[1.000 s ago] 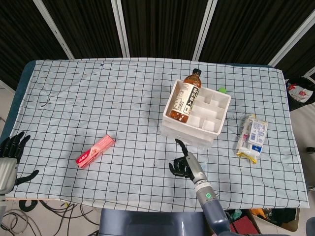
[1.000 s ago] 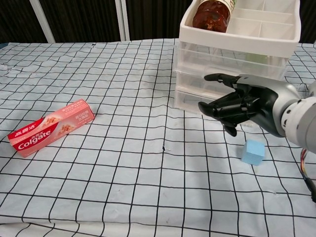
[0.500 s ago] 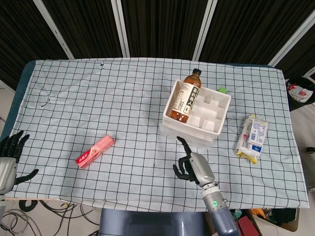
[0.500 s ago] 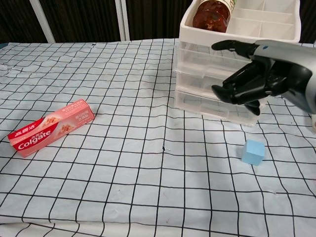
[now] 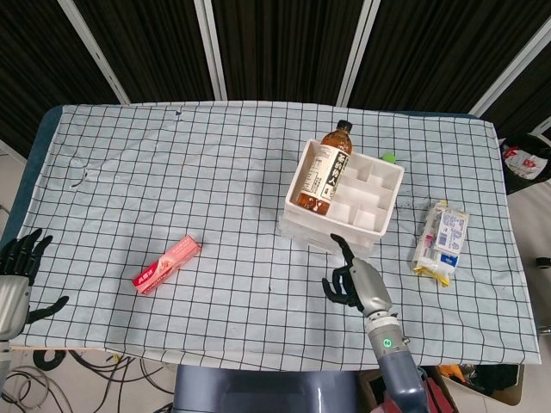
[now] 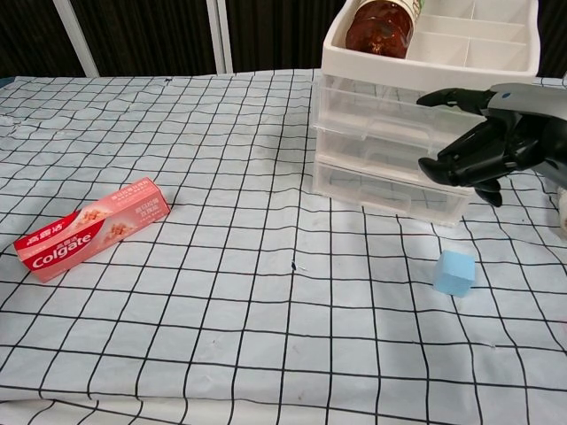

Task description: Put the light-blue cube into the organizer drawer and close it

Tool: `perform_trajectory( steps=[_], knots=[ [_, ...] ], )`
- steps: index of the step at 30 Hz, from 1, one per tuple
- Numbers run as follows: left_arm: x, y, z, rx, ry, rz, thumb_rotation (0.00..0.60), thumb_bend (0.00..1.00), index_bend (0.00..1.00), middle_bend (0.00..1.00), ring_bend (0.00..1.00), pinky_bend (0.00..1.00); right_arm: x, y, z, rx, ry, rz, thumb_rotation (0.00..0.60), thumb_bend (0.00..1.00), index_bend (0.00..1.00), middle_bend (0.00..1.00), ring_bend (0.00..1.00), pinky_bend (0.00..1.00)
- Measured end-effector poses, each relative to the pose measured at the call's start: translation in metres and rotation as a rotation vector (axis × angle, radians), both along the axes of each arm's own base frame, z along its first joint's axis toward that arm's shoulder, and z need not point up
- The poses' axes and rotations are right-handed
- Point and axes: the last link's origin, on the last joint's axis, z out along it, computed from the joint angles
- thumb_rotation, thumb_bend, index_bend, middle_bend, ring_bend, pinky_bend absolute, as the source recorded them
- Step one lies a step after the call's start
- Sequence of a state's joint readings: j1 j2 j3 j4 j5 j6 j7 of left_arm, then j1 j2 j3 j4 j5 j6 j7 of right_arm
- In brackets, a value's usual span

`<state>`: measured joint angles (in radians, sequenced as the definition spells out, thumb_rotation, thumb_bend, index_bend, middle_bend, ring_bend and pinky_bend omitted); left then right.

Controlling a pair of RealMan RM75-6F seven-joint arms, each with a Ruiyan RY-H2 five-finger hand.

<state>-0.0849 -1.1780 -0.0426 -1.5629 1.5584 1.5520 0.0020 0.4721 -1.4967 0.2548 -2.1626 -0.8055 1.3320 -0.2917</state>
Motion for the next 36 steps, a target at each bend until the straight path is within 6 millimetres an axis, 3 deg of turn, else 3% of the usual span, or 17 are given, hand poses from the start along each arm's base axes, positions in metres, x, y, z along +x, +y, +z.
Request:
perform_trajectory(
  steps=[6,11,14,24,28,32,36],
  knots=[
    [0.000,0.000,0.000,0.001,-0.001,0.002,0.600,0.01,0.00,0.00,0.00,0.00,-0.006,-0.006,-0.003,-0.004,0.017,-0.020,0.600,0.41,0.11,0.79,0.83,0.77],
    [0.000,0.000,0.000,-0.003,0.000,0.002,0.600,0.01,0.00,0.00,0.00,0.00,-0.007,-0.007,-0.002,-0.010,0.016,-0.027,0.600,0.41,0.35,0.79,0.83,0.77],
    [0.000,0.000,-0.001,-0.005,0.000,0.003,0.600,0.01,0.00,0.00,0.00,0.00,-0.005,-0.007,-0.001,-0.018,0.004,-0.022,0.600,0.41,0.42,0.79,0.83,0.77],
    [0.000,0.000,-0.001,-0.007,0.001,0.006,0.600,0.01,0.00,0.00,0.00,0.00,0.000,0.006,0.002,0.007,-0.016,0.004,0.600,0.41,0.42,0.79,0.83,0.77],
    [-0.001,0.000,-0.002,-0.009,0.003,0.008,0.600,0.01,0.00,0.00,0.00,0.00,0.000,0.014,0.002,0.025,-0.015,0.018,0.600,0.41,0.34,0.79,0.83,0.77],
    [0.000,0.000,-0.002,-0.008,0.004,0.007,0.600,0.01,0.00,0.00,0.00,0.00,0.001,0.016,0.003,0.028,-0.022,0.030,0.600,0.40,0.11,0.79,0.83,0.77],
    [-0.001,0.000,-0.002,-0.008,0.006,0.008,0.600,0.01,0.00,0.00,0.00,0.00,0.002,0.019,0.007,0.028,-0.030,0.048,0.600,0.38,0.04,0.79,0.83,0.77]
  ],
)
